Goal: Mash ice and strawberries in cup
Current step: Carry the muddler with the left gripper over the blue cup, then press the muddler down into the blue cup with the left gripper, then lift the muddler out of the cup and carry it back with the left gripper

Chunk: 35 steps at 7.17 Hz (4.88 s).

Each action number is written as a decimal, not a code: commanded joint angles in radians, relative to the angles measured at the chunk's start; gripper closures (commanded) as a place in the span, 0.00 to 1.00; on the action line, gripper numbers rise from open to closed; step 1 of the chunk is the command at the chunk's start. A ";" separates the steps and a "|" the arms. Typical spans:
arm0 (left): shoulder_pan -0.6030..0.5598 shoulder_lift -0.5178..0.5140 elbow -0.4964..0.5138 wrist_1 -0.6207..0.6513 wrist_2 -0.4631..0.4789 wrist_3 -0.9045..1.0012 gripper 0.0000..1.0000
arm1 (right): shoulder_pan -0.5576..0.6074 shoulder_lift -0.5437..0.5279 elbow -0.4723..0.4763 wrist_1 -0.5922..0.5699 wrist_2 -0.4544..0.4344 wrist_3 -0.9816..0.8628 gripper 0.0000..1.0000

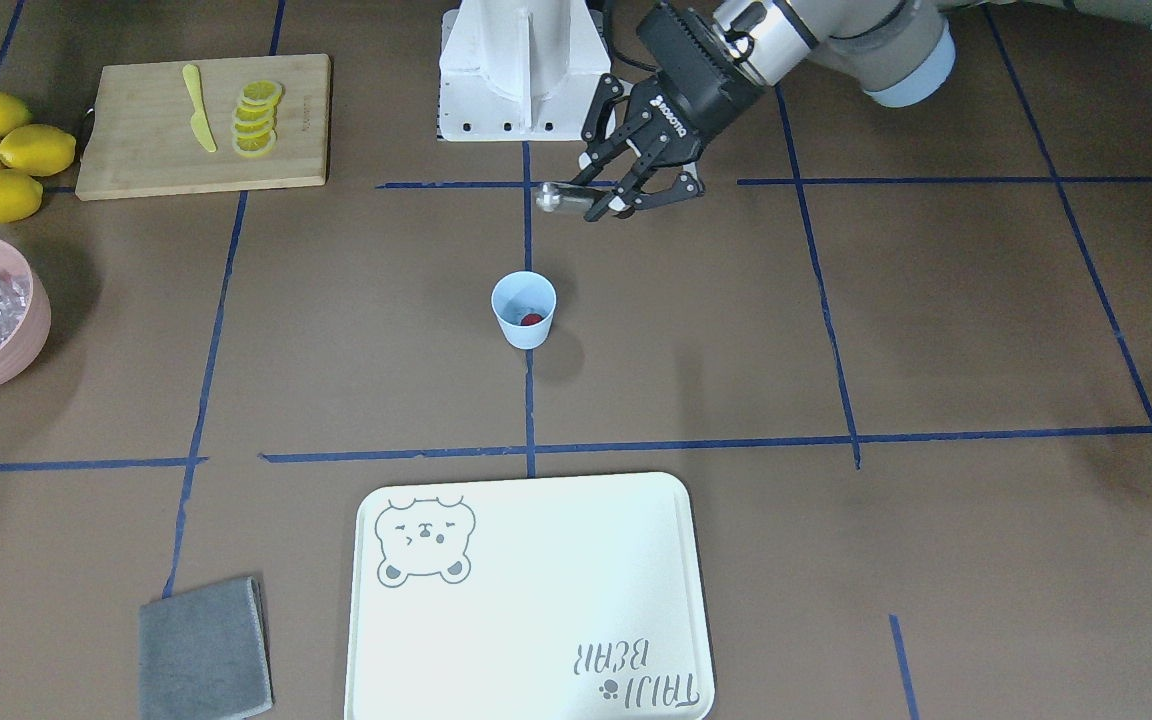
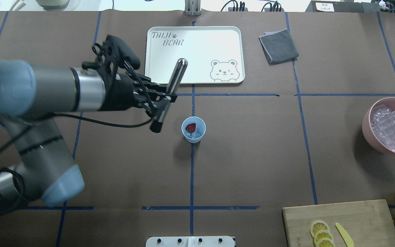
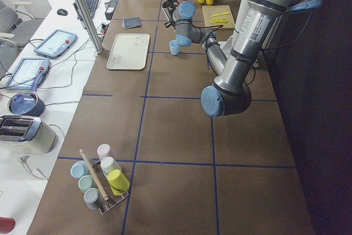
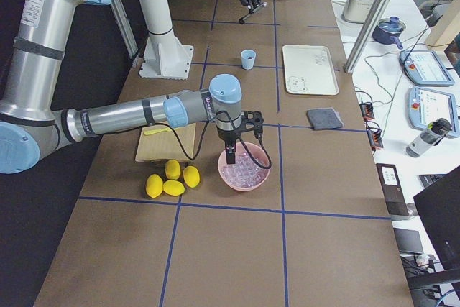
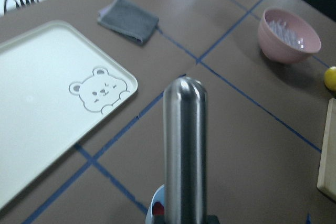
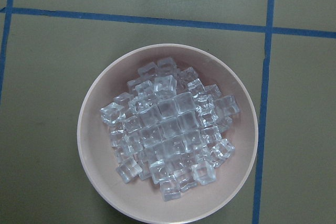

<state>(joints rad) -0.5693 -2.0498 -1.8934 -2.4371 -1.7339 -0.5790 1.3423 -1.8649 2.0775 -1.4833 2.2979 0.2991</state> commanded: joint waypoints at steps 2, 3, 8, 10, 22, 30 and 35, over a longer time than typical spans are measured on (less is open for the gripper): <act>0.233 -0.080 0.274 -0.516 0.595 0.215 0.98 | 0.000 0.001 0.000 0.000 0.000 0.000 0.00; 0.233 -0.128 0.380 -0.630 0.602 0.222 0.96 | 0.001 0.001 0.000 0.000 0.000 0.000 0.00; 0.247 -0.121 0.431 -0.672 0.620 0.260 0.97 | 0.000 0.001 0.000 0.000 0.000 0.000 0.00; 0.269 -0.121 0.450 -0.674 0.620 0.260 0.97 | 0.001 0.000 0.000 0.000 0.000 0.000 0.00; 0.272 -0.127 0.479 -0.702 0.620 0.272 1.00 | 0.000 0.003 -0.017 0.003 -0.002 0.000 0.00; 0.209 0.058 -0.025 -0.010 0.616 0.173 1.00 | 0.000 -0.002 -0.014 0.005 -0.003 0.000 0.00; -0.106 0.424 -0.182 0.555 0.194 0.165 1.00 | 0.001 -0.011 -0.017 0.005 0.000 0.000 0.00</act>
<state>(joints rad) -0.5748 -1.7537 -2.0724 -1.9251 -1.3712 -0.4081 1.3437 -1.8727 2.0617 -1.4788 2.2960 0.2991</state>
